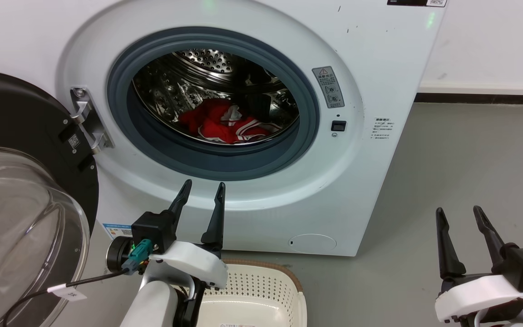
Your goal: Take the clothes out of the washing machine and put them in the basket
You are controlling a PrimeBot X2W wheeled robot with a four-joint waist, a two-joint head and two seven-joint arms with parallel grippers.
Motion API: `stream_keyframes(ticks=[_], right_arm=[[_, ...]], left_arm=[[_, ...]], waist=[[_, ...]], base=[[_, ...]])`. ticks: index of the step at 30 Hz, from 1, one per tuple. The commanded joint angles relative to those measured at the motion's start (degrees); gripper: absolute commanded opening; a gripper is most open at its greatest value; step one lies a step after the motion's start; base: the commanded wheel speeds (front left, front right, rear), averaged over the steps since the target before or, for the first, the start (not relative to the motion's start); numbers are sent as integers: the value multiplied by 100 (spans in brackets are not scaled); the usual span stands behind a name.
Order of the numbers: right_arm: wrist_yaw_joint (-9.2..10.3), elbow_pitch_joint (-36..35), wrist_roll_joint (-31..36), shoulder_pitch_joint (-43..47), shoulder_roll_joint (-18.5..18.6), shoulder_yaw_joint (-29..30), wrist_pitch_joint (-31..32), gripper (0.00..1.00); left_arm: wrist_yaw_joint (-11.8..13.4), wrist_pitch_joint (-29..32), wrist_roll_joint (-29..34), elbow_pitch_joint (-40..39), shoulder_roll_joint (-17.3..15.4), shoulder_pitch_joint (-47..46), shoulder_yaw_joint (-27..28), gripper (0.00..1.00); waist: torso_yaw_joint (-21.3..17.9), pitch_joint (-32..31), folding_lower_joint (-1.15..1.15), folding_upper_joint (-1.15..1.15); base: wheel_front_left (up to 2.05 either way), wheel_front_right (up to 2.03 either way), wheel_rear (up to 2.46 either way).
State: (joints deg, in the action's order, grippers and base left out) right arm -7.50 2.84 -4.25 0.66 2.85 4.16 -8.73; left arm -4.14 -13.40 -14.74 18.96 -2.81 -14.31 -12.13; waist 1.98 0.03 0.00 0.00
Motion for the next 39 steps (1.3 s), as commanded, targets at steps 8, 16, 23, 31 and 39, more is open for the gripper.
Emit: stream_keyframes(ticks=[8, 16, 23, 31, 39], right_arm=[[2, -92, 361, 88, 4, 14, -31, 100], [2, -126, 528, 124, 4, 18, -48, 100], [2, -90, 442, 106, 4, 39, -42, 100], [2, -70, 408, 100, 4, 67, -54, 100], [2, -158, 385, -7, 4, 69, -51, 100]], left_arm=[[140, -123, 324, 24, -12, -38, -60, 100], [205, -195, 460, 55, -12, -12, -75, 100], [232, -182, 407, 54, -11, 50, -55, 100], [254, -182, 383, 35, -11, 81, -50, 100], [289, -182, 367, 11, -11, -130, -45, 100]], waist=[[23, 0, 0, 0], [41, 13, 0, 0], [46, 23, 0, 0], [51, 37, 0, 0], [51, 227, 0, 0]], base=[[0, 0, 0], [0, 0, 0], [0, 0, 0], [0, 0, 0], [0, 0, 0]])
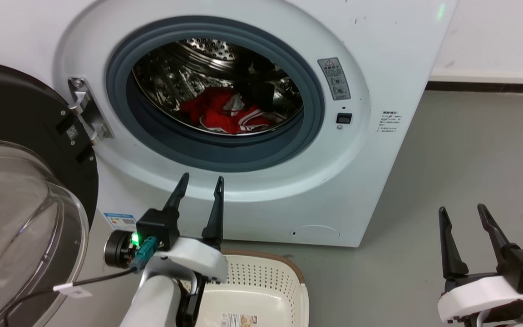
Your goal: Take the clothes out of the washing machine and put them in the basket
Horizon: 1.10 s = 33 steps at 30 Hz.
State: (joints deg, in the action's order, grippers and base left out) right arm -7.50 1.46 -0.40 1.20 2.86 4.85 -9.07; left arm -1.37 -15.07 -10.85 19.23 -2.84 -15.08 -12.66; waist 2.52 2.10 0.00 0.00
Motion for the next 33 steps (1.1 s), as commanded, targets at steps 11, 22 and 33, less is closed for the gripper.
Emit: stream_keyframes(ticks=[11, 22, 33], right_arm=[[3, -251, -98, -353, 2, -174, 22, 100], [3, -236, -274, -934, 0, -484, -167, 100], [3, 321, -568, -1529, -2, -837, -518, 100]], left_arm=[[86, -14, 99, 331, -10, -844, 118, 100], [128, -14, 269, 1080, -330, -2229, 485, 100], [18, 168, 363, 2284, -969, -3673, 618, 100]], waist=[[-211, 747, 0, 0], [-738, 1891, 0, 0], [-1172, 2684, 0, 0]], base=[[0, 0, 0], [0, 0, 0], [0, 0, 0]])
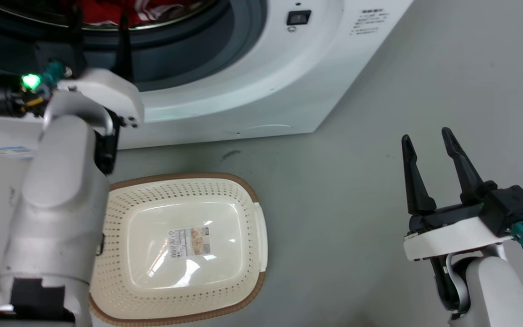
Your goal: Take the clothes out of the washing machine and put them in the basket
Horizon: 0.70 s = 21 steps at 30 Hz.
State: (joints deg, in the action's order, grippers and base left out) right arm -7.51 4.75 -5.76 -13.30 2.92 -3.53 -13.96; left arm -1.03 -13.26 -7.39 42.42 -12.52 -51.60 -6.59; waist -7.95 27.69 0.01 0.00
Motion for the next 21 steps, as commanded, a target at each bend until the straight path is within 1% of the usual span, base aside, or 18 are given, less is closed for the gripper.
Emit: stream_keyframes(ticks=[1, 5, 9, 11, 17, 21], right_arm=[[3, 44, -60, -119, -7, -29, -45, 100], [4, 217, -139, -235, -8, -151, -106, 100], [4, 344, -229, -332, -7, -257, -122, 100], [3, 370, -275, -378, -7, -298, -127, 100], [4, 343, -408, -400, -8, -390, -126, 100], [4, 328, -481, -432, -8, -490, -127, 100]], left_arm=[[-34, 57, 14, 92, -54, -152, 6, 100], [-106, 377, 86, 549, -300, -692, -50, 100], [-181, 845, 138, 1008, -511, -1147, -124, 100], [-212, 1135, 178, 1228, -635, -1393, -169, 100], [-392, 2220, 257, 1928, -859, -1947, -355, 100], [-456, 2903, 261, 2259, -979, -2294, -454, 100]], waist=[[-153, 155, -1, 0], [-271, 254, -1, 0], [-408, 318, -1, 0], [-477, 345, -1, 0], [-644, 396, -1, 0], [-774, 487, -1, 0]], base=[[0, 0, 0], [0, 0, 0], [0, 0, 0], [0, 0, 0], [0, 0, 0], [0, 0, 0]])
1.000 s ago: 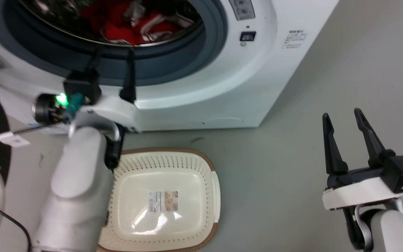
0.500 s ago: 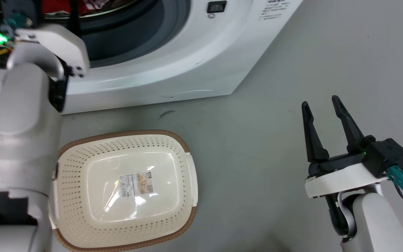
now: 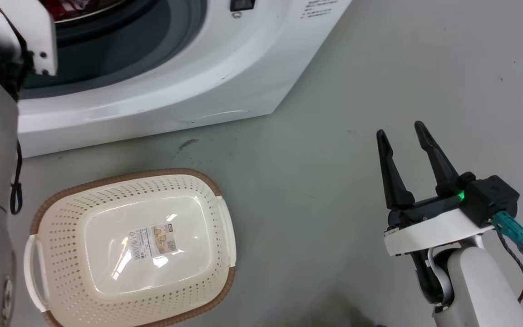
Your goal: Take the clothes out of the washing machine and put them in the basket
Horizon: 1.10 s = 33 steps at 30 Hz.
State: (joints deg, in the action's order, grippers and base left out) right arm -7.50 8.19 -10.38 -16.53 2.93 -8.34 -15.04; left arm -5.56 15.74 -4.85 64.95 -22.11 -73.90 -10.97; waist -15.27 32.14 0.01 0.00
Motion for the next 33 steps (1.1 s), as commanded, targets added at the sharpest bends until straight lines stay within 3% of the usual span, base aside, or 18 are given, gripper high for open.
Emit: stream_keyframes(ticks=[1, 10, 14, 15, 17, 24, 28, 33], right_arm=[[3, -23, -25, -124, -8, -33, -19, 100], [3, -29, -261, -258, -8, -226, -20, 100], [3, -29, -340, -269, -8, -288, -19, 100], [3, -26, -343, -279, -8, -299, -19, 100], [3, -26, -358, -301, -8, -320, -19, 100], [2, 4, -343, -341, -8, -288, -19, 100], [3, 50, -301, -352, -8, -262, -20, 100], [3, 107, -240, -350, -8, -191, -20, 100]], left_arm=[[-19, 149, 17, 66, -46, -133, -37, 100], [24, 1298, 103, 394, -333, -803, -202, 100], [85, 1542, 149, 401, -425, -967, -274, 100], [106, 1627, 156, 421, -446, -991, -286, 59], [144, 1760, 140, 457, -463, -1017, -298, 0], [319, 1536, 112, 243, -520, -953, -333, 0], [382, 1055, 70, 93, -514, -761, -338, 0], [490, -102, -133, -91, -453, -307, -184, 0]], waist=[[-78, 75, -1, 0], [-366, 439, -1, 0], [-448, 526, -1, 0], [-460, 537, -1, 0], [-479, 557, -1, 0], [-458, 552, -1, 0], [-399, 455, -1, 0], [-271, 166, -1, 0]], base=[[0, 0, 0], [0, 0, 0], [0, 0, 0], [0, 0, 0], [0, 0, 0], [0, 0, 0], [0, 0, 0], [0, 0, 0]])
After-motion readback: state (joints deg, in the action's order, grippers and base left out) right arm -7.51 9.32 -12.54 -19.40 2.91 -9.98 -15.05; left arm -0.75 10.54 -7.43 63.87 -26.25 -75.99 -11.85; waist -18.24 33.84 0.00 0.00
